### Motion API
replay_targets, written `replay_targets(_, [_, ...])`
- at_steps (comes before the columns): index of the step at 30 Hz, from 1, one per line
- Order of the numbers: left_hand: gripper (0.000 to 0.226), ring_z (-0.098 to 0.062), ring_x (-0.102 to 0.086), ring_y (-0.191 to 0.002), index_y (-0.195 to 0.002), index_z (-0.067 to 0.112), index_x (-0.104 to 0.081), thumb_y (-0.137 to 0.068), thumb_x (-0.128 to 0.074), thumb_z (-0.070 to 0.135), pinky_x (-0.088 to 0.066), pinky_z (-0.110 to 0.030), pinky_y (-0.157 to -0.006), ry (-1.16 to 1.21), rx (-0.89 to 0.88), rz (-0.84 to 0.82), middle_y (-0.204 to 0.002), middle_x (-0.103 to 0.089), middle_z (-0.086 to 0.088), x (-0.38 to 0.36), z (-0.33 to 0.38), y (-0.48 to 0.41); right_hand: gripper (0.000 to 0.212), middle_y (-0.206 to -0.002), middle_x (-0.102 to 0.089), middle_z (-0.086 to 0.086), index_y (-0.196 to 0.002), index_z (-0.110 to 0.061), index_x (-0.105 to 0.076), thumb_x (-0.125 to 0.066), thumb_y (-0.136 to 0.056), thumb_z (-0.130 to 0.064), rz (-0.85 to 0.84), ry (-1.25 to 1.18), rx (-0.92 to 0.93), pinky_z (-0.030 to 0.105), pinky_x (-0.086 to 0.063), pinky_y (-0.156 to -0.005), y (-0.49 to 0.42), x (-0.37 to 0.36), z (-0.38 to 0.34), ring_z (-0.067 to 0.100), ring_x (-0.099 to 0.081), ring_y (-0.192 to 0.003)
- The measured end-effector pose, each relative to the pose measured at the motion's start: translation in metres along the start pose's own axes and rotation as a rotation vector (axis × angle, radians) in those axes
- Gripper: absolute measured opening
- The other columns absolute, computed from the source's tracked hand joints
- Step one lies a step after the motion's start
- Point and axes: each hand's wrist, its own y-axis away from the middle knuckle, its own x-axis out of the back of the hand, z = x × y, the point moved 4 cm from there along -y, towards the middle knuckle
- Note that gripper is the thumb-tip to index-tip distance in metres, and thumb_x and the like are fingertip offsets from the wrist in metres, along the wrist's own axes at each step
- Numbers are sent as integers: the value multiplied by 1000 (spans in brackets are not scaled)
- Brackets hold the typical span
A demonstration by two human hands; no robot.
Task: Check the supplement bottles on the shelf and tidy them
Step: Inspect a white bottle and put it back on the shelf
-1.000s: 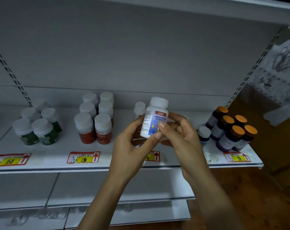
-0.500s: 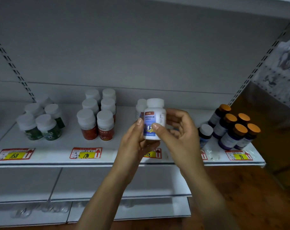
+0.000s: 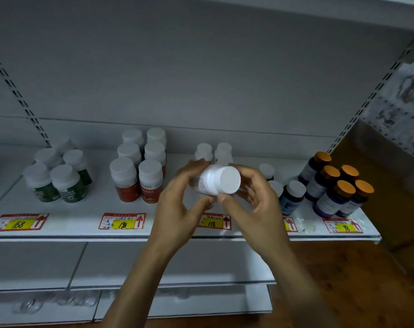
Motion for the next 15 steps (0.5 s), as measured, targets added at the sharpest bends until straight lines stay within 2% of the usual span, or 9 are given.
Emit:
replay_targets(3, [54,-6,-52,-122,-128,24,-55,-77,-73,32,-41,-18,-99,-1,8,2,-129,-59,11,3,2,-4,40,-113,-65,-17,-116,-34,-55,-71,-82,-19,5,-17,10,25,-52,-90,-6,-1,0,6,-61,-109])
replay_targets(7, [47,0,-62,-104,-118,34,-59,-74,-69,49,-46,-10,-83,56,135,-21,-110,-67,22,1,0,-3,31,-101,-69,-10,-110,-30,-61,-72,-81,-34,-11,52,-103,22,-54,-73,-30,4,0,6,-66,-92])
replay_targets(12, [51,-3,-67,-93,-114,24,-66,-77,-59,59,-54,-19,-78,95,227,-53,-100,-72,14,-4,-7,-6,25,-104,-68,-9,-111,-34,-63,-66,-87,-34,-227,122,-268,18,-49,-63,-66,10,7,6,-66,-89])
replay_targets(13, [52,-3,-67,-93,-115,24,-66,-79,-57,59,-54,-20,-79,99,228,-61,-101,-72,13,-5,-8,-9,19,-101,-69,-9,-106,-34,-65,-66,-87,-32,-244,137,-258,18,-49,-62,-72,10,5,5,-66,-86])
replay_targets(15, [49,-1,-65,-97,-121,22,-63,-86,-52,54,-52,-17,-79,100,213,-49,-106,-70,13,-7,-12,-14,12,-94,-70,-8,-99,-28,-66,-68,-87,-25,-171,125,-218,21,-54,-62,-89,12,1,5,-67,-80])
